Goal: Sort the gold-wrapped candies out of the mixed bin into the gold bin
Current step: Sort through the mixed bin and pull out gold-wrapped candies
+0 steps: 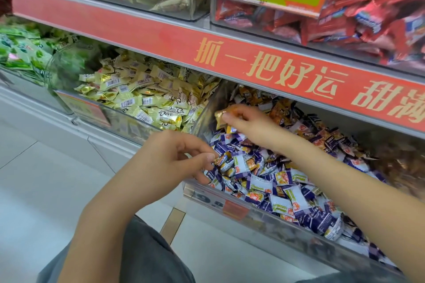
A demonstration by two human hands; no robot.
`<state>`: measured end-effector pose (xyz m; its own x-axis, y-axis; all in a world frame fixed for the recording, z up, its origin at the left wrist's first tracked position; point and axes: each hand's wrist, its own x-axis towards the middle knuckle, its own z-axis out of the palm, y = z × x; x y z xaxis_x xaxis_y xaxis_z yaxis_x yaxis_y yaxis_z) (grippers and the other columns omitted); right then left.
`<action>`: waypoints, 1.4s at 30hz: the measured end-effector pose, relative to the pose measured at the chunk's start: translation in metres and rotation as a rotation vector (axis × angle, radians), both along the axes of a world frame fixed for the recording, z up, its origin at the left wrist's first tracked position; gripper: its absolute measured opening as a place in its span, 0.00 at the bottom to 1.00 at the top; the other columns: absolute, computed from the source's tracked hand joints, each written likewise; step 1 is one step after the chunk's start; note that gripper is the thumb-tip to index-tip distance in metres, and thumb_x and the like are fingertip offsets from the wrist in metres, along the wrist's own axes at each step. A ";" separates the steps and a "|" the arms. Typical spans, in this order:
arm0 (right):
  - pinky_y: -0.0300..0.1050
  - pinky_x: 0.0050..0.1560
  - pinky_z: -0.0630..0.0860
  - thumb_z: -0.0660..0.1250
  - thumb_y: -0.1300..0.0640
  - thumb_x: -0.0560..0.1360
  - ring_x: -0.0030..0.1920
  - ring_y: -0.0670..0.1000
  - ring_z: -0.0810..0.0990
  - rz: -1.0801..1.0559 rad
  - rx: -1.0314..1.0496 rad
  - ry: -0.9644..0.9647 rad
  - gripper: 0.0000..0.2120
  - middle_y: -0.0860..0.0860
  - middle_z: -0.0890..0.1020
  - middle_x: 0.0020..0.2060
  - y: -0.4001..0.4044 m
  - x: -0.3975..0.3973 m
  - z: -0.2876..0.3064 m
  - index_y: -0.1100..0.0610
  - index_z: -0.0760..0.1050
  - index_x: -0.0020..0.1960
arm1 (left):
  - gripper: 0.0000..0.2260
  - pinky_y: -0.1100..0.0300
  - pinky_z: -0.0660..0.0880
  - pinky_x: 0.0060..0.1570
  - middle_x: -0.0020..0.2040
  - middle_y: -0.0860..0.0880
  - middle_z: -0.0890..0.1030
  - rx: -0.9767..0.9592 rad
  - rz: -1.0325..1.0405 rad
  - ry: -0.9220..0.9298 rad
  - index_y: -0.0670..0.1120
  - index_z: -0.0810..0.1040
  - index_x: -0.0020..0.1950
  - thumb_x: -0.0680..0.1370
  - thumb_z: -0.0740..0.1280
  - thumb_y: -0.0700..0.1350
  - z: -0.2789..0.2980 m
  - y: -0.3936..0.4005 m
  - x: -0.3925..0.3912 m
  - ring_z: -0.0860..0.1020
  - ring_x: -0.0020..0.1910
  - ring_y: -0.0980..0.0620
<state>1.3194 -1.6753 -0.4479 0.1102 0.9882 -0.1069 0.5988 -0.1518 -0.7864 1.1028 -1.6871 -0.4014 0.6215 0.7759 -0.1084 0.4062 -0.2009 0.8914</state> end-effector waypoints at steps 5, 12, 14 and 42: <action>0.33 0.21 0.57 0.57 0.50 0.81 0.26 0.45 0.65 -0.147 -0.221 0.915 0.08 0.52 0.73 0.34 -0.025 -0.006 0.012 0.55 0.68 0.50 | 0.05 0.45 0.80 0.40 0.37 0.50 0.83 0.065 0.029 -0.003 0.46 0.83 0.44 0.76 0.68 0.44 -0.002 -0.002 0.003 0.83 0.31 0.53; 0.35 0.24 0.69 0.58 0.49 0.80 0.30 0.48 0.72 -0.320 -0.184 1.173 0.14 0.53 0.76 0.33 -0.047 -0.026 0.031 0.60 0.70 0.48 | 0.11 0.64 0.76 0.37 0.38 0.59 0.79 0.391 0.180 -0.050 0.54 0.79 0.51 0.71 0.72 0.55 -0.006 -0.026 0.036 0.79 0.35 0.62; 0.41 0.37 0.79 0.60 0.48 0.79 0.37 0.50 0.80 -0.369 -0.153 1.109 0.14 0.54 0.81 0.41 -0.050 -0.031 0.030 0.59 0.73 0.55 | 0.13 0.65 0.74 0.35 0.34 0.58 0.77 0.365 0.211 -0.090 0.51 0.78 0.47 0.68 0.75 0.55 -0.009 -0.031 0.047 0.77 0.34 0.61; 0.51 0.46 0.75 0.58 0.51 0.82 0.44 0.58 0.76 -1.098 0.139 -0.087 0.12 0.57 0.76 0.44 -0.280 0.134 0.052 0.60 0.73 0.55 | 0.07 0.73 0.66 0.35 0.41 0.53 0.82 0.356 -0.016 0.179 0.50 0.82 0.52 0.76 0.69 0.44 -0.025 -0.026 0.055 0.74 0.38 0.67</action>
<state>1.4530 -1.9551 -0.3958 0.9349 0.3516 0.0478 0.2468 -0.5472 -0.7998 1.1574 -1.7135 -0.4267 0.6291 0.7752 0.0576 0.5434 -0.4916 0.6804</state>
